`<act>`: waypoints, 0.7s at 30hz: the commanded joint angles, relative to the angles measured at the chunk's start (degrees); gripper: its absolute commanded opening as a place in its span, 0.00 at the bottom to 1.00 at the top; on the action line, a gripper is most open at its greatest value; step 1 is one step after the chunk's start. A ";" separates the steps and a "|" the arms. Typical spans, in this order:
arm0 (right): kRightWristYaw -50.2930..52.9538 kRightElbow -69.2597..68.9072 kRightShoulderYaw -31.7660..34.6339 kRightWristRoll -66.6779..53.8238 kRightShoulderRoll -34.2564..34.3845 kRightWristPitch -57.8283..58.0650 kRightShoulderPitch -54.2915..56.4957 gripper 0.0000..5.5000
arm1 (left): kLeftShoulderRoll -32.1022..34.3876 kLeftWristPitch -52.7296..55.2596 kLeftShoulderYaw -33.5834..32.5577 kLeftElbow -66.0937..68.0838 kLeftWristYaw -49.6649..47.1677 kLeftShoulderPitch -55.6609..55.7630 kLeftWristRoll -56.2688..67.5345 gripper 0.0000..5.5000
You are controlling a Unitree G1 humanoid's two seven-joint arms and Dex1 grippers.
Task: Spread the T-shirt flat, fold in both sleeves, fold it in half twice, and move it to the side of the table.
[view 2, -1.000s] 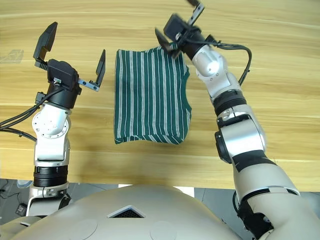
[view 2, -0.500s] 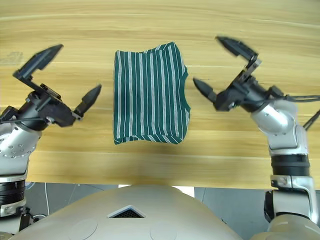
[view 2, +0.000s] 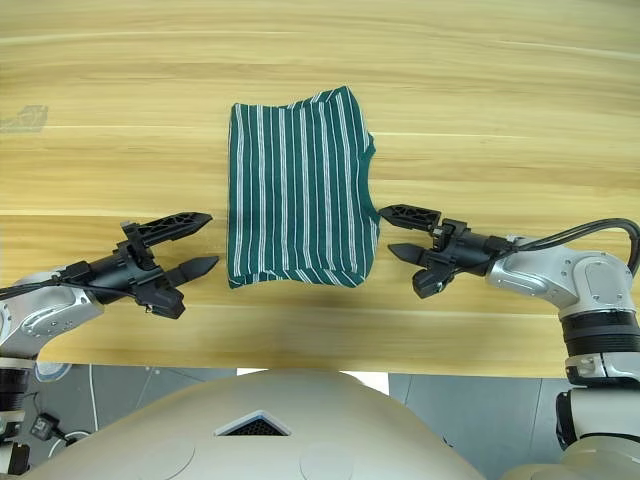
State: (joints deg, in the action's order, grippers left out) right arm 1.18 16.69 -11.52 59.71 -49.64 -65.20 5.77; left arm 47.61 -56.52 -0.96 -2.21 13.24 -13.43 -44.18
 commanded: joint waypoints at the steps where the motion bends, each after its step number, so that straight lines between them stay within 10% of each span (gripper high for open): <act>1: -0.03 2.08 -4.09 0.70 0.12 0.35 1.27 0.98 | 2.42 -0.37 2.27 2.93 -0.17 1.95 -1.81 0.98; 21: -1.79 2.55 -15.18 -4.20 1.38 1.33 4.38 0.98 | 6.04 0.76 15.58 6.39 3.41 5.67 -4.18 0.98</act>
State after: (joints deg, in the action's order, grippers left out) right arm 2.20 18.45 -24.78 54.18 -47.30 -64.22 11.47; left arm 51.62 -56.63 12.62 1.74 14.78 -6.51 -42.93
